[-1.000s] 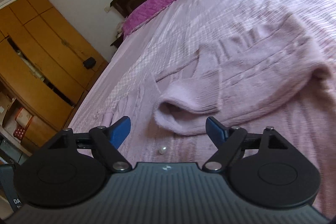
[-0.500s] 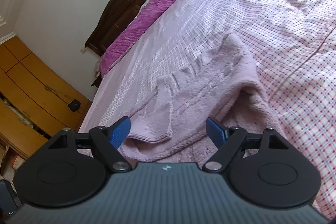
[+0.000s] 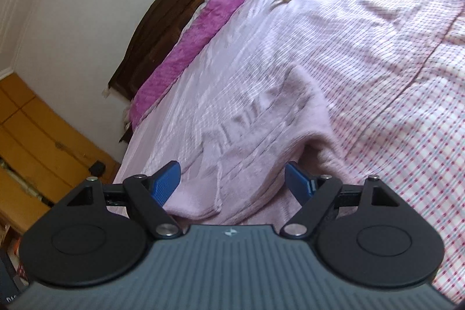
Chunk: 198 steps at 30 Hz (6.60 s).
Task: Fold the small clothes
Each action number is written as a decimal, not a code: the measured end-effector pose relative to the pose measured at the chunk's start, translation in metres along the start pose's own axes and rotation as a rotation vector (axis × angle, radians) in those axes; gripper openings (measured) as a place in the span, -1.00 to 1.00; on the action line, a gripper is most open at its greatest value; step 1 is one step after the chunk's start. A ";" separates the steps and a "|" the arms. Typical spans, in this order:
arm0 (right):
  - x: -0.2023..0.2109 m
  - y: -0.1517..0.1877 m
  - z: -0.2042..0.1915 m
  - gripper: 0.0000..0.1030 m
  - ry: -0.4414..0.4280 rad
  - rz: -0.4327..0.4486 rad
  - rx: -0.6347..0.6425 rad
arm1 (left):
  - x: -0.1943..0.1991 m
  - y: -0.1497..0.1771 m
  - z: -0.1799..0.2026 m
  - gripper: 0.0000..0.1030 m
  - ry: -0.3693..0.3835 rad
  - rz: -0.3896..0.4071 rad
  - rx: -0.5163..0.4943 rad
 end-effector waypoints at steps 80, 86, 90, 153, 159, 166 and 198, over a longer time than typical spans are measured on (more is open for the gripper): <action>-0.013 0.007 0.021 0.63 0.013 0.028 0.018 | -0.054 -0.009 -0.079 -0.74 -0.178 0.098 0.044; -0.007 0.009 0.018 0.63 0.011 0.014 0.038 | -0.040 -0.007 -0.103 -0.18 -0.130 0.101 0.135; -0.001 0.011 0.010 0.63 -0.003 0.002 0.075 | -0.044 -0.008 -0.112 -0.18 -0.069 0.075 0.204; -0.017 0.020 -0.008 0.63 0.049 -0.013 0.271 | -0.060 -0.003 -0.123 -0.59 -0.047 0.025 0.225; -0.017 0.024 -0.016 0.63 0.036 -0.021 0.287 | -0.056 0.000 -0.125 -0.37 -0.060 0.024 0.232; -0.019 0.028 -0.014 0.63 0.053 -0.035 0.276 | -0.070 0.013 -0.127 -0.36 -0.099 -0.021 0.200; -0.013 0.046 -0.041 0.63 -0.007 -0.060 0.306 | 0.034 0.034 -0.279 -0.36 -0.212 0.102 0.630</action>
Point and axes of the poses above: each gripper's, at about its wrist camera, not at the fingertips, and x roughly against the way its jaws point, z to its right, y to its underside, the point moved 4 cm from there along -x, roughly the way its jaws point, and after that the axes turned 7 degrees about x, right-handed, at the moved point
